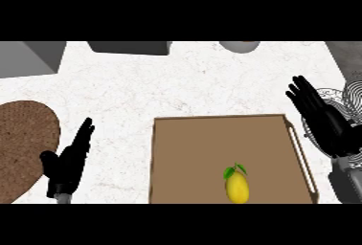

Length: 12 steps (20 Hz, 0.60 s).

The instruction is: Pick the lemon from the tray and place it in the tiered basket

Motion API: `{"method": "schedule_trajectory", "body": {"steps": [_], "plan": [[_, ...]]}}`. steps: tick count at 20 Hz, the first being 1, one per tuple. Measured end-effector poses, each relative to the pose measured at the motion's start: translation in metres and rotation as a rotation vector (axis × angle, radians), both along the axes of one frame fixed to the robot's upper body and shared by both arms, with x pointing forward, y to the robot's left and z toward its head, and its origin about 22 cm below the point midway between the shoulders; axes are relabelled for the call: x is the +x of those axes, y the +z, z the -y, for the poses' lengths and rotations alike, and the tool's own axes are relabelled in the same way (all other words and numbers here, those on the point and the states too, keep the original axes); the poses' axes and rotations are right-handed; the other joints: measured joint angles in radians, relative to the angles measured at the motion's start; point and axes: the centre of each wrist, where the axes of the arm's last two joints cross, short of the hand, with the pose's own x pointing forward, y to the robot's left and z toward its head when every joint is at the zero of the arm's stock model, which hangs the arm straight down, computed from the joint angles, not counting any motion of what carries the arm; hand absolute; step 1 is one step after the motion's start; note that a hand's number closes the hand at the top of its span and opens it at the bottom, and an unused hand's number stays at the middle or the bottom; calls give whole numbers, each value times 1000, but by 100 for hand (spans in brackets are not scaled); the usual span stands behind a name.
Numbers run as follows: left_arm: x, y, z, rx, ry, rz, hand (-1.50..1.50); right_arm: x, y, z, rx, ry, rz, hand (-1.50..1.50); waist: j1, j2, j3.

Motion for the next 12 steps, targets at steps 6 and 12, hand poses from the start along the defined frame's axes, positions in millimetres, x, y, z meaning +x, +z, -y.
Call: {"method": "schedule_trajectory", "body": {"steps": [6,12], "plan": [[26,31,22,42,-19,204,0,12,39,-4,196,95,170,150,-23,-12,49],[38,51,38,64,-47,282,0,1,7,-9,443,102,66,-150,-30,-12,62]]}}
